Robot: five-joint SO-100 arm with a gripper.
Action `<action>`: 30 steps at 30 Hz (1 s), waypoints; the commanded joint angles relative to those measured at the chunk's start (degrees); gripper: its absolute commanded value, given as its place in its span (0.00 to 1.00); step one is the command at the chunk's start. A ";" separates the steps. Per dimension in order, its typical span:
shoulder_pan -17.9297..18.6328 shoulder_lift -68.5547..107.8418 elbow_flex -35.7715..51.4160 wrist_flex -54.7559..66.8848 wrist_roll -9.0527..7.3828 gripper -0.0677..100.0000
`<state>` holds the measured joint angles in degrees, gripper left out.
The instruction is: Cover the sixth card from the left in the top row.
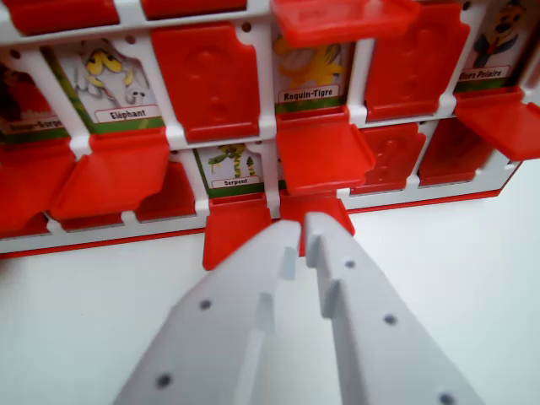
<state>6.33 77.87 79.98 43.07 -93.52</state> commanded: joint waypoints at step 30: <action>2.20 -12.92 -18.37 -10.55 1.93 0.00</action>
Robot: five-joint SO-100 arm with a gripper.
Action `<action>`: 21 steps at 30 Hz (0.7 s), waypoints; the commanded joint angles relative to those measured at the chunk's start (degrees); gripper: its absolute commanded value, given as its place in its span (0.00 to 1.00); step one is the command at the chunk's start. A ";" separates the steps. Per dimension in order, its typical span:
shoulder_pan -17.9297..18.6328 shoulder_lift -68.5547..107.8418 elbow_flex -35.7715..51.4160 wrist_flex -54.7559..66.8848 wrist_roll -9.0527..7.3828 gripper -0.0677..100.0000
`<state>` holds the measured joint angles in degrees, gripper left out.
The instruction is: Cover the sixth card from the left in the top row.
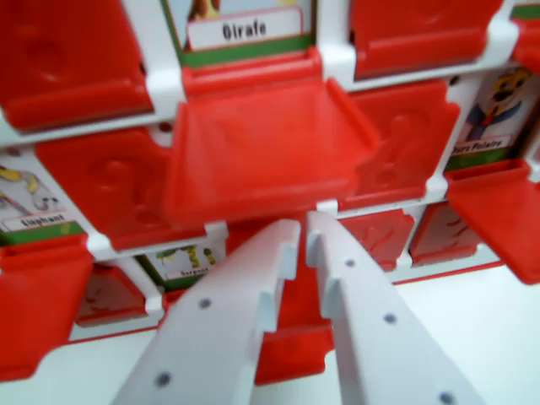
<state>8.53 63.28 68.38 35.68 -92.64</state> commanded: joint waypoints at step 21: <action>-1.49 1.23 -11.34 -12.48 6.24 0.00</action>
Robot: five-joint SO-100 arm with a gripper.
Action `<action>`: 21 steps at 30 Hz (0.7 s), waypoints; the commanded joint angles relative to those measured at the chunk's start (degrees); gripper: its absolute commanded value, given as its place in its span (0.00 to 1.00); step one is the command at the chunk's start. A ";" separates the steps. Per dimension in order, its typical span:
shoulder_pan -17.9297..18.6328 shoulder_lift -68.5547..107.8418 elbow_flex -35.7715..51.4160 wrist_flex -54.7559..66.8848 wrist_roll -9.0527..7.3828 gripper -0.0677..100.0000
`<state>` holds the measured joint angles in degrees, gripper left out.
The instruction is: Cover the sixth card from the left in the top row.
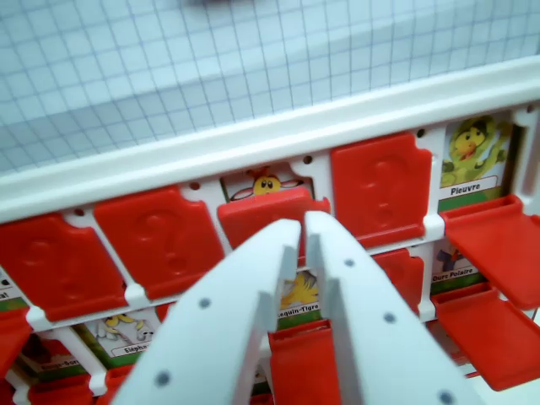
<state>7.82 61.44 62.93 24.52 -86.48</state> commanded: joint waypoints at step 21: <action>-1.49 30.06 18.63 15.29 -1.85 0.00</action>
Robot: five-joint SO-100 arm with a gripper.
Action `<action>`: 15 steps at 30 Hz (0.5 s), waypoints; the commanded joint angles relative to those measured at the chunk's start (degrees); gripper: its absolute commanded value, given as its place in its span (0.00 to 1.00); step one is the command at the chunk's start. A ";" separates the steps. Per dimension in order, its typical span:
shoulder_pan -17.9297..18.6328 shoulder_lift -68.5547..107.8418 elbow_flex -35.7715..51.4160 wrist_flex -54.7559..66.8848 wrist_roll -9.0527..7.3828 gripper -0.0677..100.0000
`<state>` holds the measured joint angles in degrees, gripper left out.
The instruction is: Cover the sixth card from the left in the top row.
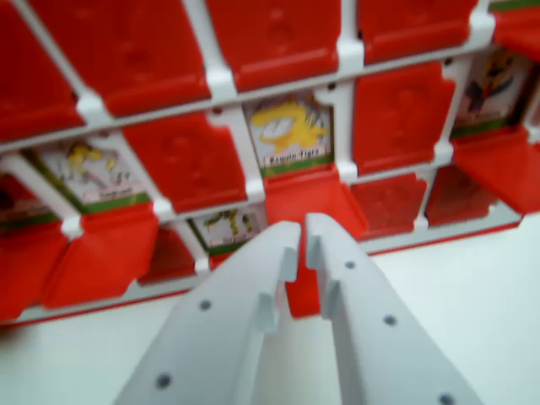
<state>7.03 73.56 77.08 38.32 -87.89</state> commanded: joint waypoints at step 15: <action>-4.04 53.88 21.27 18.46 -3.52 0.00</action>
<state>4.83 117.69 99.40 54.05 -90.53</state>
